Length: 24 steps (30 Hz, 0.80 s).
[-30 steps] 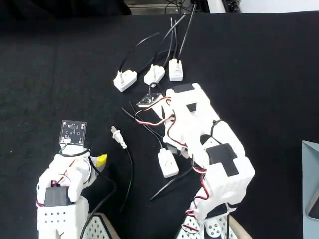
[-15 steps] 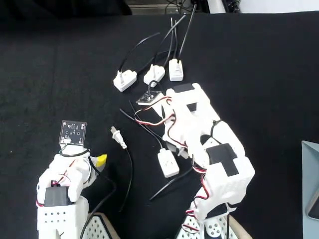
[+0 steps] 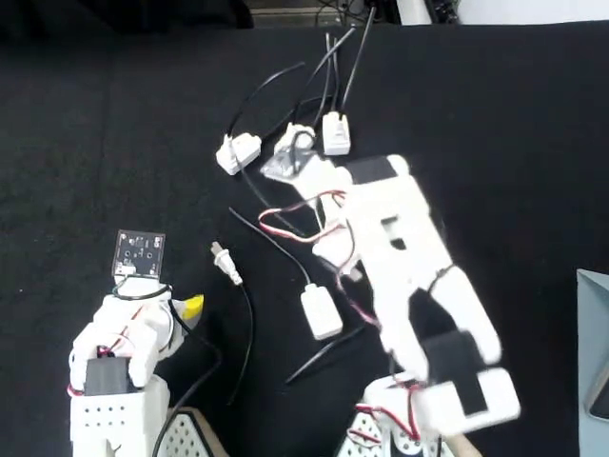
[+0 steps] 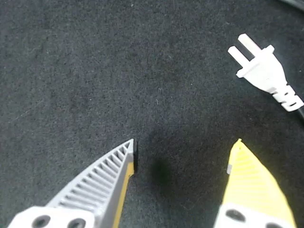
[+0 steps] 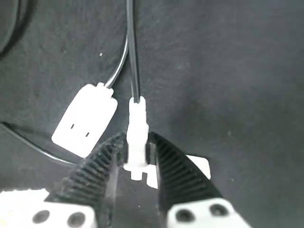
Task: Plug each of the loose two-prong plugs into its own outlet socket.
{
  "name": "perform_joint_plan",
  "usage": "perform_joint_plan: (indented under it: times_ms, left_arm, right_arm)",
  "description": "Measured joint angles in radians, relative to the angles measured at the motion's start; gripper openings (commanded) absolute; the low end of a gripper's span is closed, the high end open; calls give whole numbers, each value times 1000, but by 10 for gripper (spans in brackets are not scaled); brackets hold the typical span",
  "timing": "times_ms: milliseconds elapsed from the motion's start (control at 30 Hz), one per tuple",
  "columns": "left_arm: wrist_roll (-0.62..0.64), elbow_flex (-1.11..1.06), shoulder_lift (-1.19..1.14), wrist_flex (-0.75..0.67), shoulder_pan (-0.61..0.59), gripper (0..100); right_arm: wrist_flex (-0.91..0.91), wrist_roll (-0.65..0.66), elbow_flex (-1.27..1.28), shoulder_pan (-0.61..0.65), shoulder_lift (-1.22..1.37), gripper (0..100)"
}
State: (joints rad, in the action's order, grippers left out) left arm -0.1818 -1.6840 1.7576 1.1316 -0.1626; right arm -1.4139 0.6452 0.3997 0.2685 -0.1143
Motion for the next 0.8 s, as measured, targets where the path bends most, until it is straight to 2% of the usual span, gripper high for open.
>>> perform_joint_plan:
  times_ms: [200,700,800]
  left_arm:
    - [0,0,0,0,0,308]
    - [0,0,0,0,29,309]
    - [0,0,0,52,38,309]
  right_arm:
    - [20,-109,61,12,-147,12]
    - [213,-373,364,167,-566,12]
    - [281,-413,428,195,-640,12]
